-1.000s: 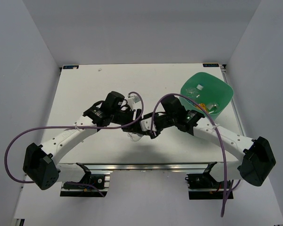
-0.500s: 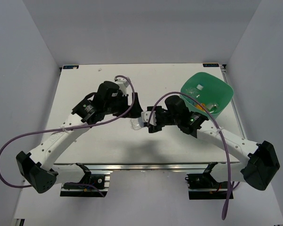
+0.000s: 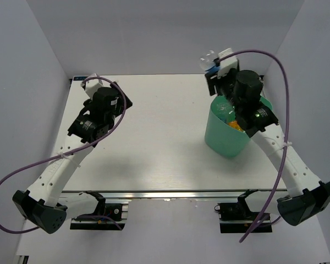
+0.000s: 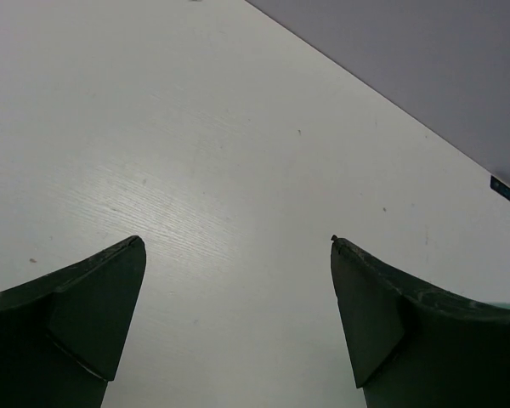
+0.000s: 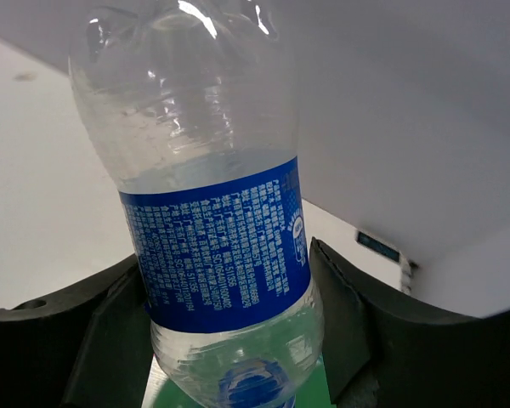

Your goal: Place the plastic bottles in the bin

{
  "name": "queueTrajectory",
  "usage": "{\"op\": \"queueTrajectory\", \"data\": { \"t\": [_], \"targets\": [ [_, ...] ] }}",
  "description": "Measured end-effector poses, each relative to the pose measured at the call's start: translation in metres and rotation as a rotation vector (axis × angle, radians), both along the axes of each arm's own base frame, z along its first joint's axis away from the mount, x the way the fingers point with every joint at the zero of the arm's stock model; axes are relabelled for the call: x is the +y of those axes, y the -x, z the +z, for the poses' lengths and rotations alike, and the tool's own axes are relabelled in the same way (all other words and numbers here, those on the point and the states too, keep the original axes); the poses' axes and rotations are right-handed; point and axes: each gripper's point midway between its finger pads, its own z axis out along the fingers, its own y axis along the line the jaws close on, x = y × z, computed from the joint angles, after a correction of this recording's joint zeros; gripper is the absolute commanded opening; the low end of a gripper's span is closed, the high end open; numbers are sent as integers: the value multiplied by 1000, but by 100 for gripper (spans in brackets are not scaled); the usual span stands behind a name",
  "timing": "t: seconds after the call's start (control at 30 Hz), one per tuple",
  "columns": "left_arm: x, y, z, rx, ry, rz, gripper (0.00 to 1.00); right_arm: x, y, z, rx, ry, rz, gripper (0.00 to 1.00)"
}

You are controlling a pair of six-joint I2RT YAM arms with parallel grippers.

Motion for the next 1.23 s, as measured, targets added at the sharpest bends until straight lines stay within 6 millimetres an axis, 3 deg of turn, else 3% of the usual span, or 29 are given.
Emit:
{"op": "queueTrajectory", "data": {
  "t": [0.07,0.13,0.2,0.23,0.37,0.43,0.53,0.73,0.87,1.07,1.23],
  "targets": [
    [8,-2,-3,-3,-4,48,98,-30,-4,1,23,-48,-128,37],
    [15,-3,-5,-9,-5,86,98,-57,-6,-15,74,-71,-250,41],
    [20,-4,-8,-14,-5,106,98,-79,-5,-43,150,-73,-350,80],
    [22,-3,-9,-16,-5,113,98,-90,-3,-58,191,-70,-395,89],
    [23,-4,-9,-23,-5,118,98,-114,9,-108,326,-41,-500,89],
    [23,-4,-8,-24,-6,116,98,-117,15,-116,354,-39,-510,89],
    [22,-6,-11,-17,-15,113,98,-115,22,-106,340,-87,-496,89],
    [22,-9,-17,2,-41,108,98,-92,36,-60,278,-209,-345,89],
    [22,-9,-20,12,-53,105,98,-85,47,-45,252,-248,-283,89],
    [25,-7,-24,23,-81,101,98,-104,58,-33,202,-325,-374,89],
    [31,1,-31,32,-100,105,98,-116,71,-45,197,-357,-430,89]
  ]
}}
